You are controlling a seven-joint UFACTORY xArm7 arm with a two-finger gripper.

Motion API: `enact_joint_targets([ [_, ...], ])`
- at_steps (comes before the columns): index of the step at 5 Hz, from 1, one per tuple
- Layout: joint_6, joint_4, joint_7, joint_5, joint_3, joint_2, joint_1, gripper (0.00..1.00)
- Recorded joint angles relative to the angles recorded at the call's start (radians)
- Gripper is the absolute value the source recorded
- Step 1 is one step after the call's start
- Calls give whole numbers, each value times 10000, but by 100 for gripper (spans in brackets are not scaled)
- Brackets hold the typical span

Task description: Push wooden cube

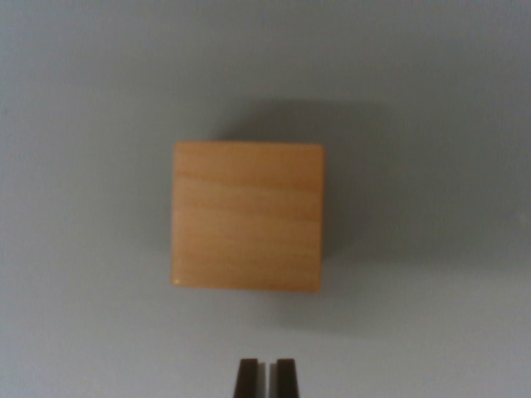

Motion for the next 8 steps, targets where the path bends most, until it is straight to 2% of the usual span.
enact_joint_targets([
  [1, -271, -222, 63, 6, 56, 74, 32, 0],
  [2, -271, -222, 63, 6, 56, 74, 32, 0],
  [3, -483, -396, 112, 10, 100, 132, 57, 0],
  [8, -778, -638, 180, 16, 161, 213, 92, 0],
])
